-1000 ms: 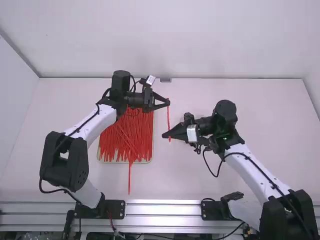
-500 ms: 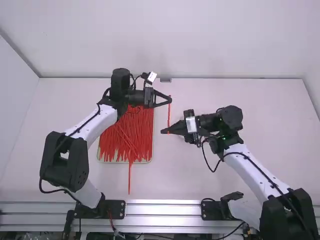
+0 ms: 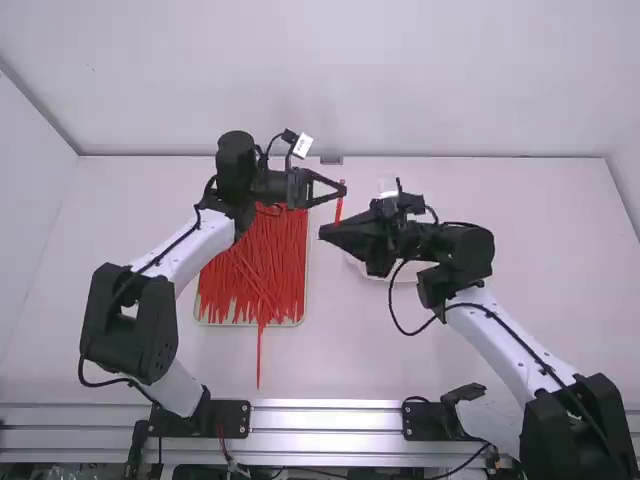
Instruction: Fasten the cable tie
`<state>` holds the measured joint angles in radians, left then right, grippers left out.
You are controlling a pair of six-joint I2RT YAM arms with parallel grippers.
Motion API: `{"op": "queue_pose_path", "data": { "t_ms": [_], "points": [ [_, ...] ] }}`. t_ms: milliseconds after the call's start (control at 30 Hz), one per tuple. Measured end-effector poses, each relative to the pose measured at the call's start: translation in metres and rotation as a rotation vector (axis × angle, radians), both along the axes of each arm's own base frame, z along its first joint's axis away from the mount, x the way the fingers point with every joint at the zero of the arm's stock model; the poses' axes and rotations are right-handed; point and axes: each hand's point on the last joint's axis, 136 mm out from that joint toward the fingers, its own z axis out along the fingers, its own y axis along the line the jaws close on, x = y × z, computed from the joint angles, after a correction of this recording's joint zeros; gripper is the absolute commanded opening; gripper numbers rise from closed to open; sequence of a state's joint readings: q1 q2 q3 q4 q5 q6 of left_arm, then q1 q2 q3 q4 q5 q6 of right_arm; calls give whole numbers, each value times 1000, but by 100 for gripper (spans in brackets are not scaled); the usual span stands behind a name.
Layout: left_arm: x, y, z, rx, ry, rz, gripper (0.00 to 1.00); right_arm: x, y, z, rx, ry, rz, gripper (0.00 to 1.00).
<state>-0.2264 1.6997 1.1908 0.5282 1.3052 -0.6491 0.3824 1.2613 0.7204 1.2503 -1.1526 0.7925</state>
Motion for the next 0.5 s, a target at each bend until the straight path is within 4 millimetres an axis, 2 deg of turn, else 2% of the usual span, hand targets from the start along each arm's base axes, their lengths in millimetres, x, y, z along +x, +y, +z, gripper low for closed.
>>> {"op": "queue_pose_path", "data": {
  "t_ms": [100,200,500],
  "points": [
    [2,2,10,-16,-139,6,1,8,3,-11,-35,214,17,0],
    [4,5,19,-30,-254,13,1,12,5,-21,-64,325,25,0],
    [-1,19,30,-43,-493,-22,1,13,9,-28,-85,426,42,0]
  ]
}}
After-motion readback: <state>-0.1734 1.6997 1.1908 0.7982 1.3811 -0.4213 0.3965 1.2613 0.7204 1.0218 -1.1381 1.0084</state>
